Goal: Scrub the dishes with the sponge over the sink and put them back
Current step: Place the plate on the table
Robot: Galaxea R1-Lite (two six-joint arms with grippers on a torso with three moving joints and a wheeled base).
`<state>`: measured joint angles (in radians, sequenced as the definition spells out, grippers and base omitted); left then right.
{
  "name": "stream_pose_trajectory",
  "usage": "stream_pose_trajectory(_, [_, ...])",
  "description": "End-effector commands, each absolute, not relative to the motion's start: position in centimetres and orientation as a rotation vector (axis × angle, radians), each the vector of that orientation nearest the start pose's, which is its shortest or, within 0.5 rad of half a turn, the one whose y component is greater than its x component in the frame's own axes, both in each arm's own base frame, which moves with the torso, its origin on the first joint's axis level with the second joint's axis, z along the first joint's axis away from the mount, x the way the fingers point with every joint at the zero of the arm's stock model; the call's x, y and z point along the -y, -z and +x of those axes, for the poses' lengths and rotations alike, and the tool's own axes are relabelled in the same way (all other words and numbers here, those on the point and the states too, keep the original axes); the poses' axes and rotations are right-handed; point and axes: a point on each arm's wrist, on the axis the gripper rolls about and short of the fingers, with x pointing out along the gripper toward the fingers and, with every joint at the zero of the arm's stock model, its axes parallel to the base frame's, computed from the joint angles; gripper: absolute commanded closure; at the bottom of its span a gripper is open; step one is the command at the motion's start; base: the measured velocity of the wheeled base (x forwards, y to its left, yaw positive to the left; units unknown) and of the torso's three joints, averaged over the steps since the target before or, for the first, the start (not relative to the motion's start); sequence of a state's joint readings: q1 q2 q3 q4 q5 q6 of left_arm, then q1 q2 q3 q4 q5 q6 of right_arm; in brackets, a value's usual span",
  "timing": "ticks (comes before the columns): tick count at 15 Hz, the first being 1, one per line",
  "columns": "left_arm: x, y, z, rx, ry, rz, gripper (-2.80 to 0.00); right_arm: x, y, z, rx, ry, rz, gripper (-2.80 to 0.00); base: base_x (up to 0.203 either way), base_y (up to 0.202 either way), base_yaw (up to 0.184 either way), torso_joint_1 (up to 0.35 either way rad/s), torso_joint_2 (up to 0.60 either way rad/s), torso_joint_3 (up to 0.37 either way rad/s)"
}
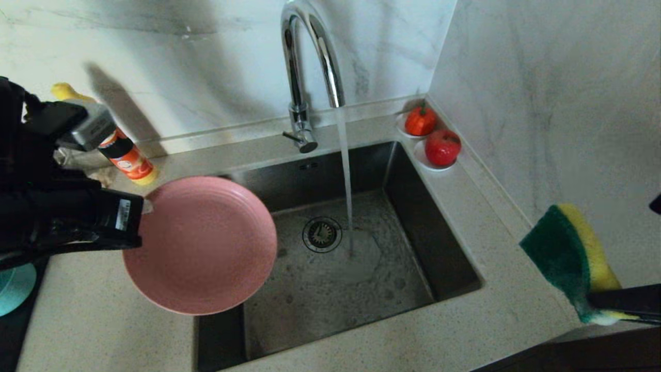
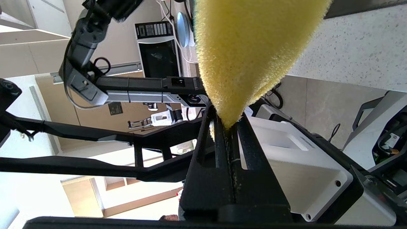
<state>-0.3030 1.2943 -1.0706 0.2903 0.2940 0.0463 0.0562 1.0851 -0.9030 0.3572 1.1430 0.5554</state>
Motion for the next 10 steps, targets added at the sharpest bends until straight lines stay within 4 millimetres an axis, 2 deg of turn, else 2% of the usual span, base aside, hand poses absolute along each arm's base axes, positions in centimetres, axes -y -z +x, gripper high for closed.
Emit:
stream_pose_trajectory(1, [3.3, -27.5, 18.2, -0.528, -0.052, 0.049, 0.0, -2.8, -26.3, 12.3, -0.819, -1.019, 0.778, 0.0, 0.0, 0.0, 0.0, 0.0, 0.0, 0.0])
stream_pose_trajectory(6, [-1.1, -27.0, 16.1, -0.526, -0.193, -0.092, 0.0, -2.8, -26.5, 12.6, -0.818, -1.022, 0.777, 0.0, 0.0, 0.0, 0.0, 0.0, 0.0, 0.0])
stream_pose_trajectory(10, [-4.2, -24.5, 14.2, -0.588, -0.293, -0.206, 0.0, -2.9, -26.4, 13.1, -0.831, -1.021, 0.783, 0.0, 0.0, 0.0, 0.0, 0.0, 0.0, 0.0])
